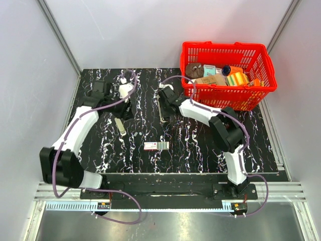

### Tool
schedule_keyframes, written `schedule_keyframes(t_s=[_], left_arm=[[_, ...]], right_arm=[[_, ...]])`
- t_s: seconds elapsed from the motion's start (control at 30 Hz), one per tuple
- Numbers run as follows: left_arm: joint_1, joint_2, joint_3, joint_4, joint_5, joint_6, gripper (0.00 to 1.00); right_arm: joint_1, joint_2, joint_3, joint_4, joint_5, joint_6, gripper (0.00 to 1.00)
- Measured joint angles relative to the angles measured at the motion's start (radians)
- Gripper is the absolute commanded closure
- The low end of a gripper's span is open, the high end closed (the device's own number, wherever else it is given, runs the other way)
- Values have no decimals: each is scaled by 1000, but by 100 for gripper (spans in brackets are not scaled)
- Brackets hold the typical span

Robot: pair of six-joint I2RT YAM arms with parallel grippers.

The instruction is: Unload the staples from the stapler

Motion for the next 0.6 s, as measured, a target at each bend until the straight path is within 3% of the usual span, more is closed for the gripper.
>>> schedule_keyframes(t_s=[0.2, 0.33, 0.5, 0.6], left_arm=[[70, -144, -9, -65, 0, 15, 50], [92, -202, -50, -102, -4, 26, 45], [92, -264, -94, -159, -21, 47, 39], [92, -313, -109, -179, -38, 53, 39]], right_arm=[[0, 74, 144, -156, 7, -14, 98], [0, 132, 227, -223, 27, -36, 77], [0, 177, 253, -254, 58, -63, 73], [0, 183, 256, -256, 62, -67, 60]])
